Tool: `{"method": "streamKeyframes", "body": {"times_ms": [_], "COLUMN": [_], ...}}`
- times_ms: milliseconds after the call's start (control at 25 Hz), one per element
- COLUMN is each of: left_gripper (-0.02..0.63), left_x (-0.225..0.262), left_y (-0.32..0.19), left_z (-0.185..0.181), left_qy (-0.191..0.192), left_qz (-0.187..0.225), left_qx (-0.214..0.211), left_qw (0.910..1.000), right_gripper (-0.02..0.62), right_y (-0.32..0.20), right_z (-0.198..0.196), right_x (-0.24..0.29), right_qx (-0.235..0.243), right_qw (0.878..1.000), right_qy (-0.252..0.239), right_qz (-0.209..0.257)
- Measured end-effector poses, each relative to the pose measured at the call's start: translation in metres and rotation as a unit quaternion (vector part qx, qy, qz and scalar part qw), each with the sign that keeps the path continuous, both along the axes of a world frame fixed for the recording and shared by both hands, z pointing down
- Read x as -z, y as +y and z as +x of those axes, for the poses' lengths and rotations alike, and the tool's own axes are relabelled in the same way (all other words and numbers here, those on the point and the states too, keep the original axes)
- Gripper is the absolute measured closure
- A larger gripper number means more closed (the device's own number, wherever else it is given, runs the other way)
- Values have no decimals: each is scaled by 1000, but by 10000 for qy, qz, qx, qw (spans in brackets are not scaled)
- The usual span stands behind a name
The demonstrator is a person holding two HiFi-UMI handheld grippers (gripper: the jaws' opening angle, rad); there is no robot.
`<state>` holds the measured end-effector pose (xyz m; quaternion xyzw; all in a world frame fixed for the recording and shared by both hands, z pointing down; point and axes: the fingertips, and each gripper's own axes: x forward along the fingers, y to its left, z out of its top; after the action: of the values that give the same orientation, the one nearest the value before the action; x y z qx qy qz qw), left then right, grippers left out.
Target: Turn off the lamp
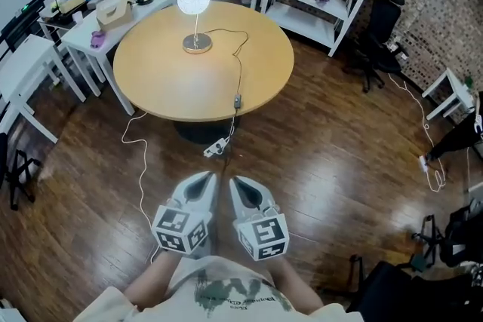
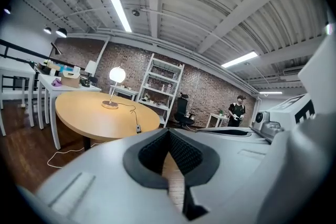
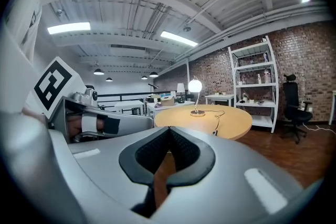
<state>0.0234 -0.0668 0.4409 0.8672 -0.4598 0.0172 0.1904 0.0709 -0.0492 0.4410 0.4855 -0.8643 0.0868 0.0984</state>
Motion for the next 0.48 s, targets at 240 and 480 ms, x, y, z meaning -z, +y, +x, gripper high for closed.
{"method": "streamKeyframes", "body": {"times_ms": [240, 480], "left_gripper": [607, 607], "left_x": [-4, -3], "left_y": [-75, -132], "left_z": [-20, -37], "left_qy": [135, 192], "left_qz": [-51, -64], "left_qx": [-211, -388], "left_qw": [9997, 9990], "right_gripper": [595, 595], "right_y": [-73, -133], "right_z": [-19, -41], "right_x": [-6, -5], "right_qx": [-296, -456], "right_qw": [9995, 9987], "right_qy": [85, 151], "right_qz": [-102, -158]}}
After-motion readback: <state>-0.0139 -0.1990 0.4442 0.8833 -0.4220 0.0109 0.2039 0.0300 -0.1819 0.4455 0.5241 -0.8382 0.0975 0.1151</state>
